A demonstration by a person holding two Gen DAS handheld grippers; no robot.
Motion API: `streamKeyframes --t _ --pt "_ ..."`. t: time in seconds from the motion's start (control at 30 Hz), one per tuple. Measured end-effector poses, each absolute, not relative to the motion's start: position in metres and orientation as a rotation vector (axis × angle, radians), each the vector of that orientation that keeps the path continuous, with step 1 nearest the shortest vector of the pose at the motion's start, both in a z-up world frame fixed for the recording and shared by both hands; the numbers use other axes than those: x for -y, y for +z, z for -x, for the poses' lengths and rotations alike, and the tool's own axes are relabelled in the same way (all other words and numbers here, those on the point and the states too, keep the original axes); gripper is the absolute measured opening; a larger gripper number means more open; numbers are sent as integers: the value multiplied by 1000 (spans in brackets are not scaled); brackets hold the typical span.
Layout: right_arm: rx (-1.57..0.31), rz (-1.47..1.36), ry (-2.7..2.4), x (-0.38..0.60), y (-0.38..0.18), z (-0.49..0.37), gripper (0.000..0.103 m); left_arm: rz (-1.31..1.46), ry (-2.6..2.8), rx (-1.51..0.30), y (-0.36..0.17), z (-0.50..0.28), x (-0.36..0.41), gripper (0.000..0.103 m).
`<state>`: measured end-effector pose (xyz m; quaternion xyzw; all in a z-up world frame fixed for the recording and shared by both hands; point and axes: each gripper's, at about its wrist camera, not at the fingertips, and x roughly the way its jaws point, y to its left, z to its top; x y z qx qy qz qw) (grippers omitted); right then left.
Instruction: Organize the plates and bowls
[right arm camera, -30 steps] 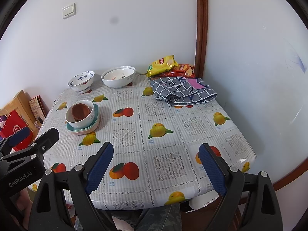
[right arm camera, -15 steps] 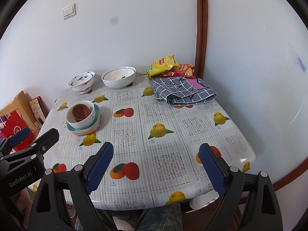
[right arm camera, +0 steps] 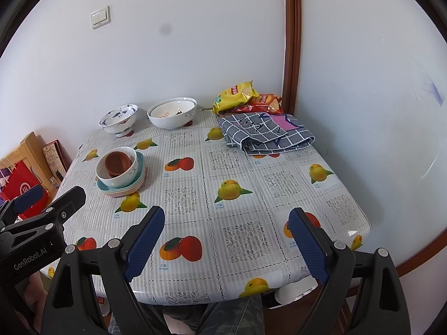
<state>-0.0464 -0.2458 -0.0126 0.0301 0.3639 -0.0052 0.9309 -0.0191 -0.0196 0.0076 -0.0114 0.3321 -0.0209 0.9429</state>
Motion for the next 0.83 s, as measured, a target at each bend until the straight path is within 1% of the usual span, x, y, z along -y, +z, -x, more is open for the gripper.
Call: streamKeyframes --t 0.53,0.83 --pt "-744 -65 -7 247 -11 45 90 21 -41 -675 9 18 18 101" --pt "-756 -72 7 242 -8 28 90 25 -26 -691 9 0 10 101"
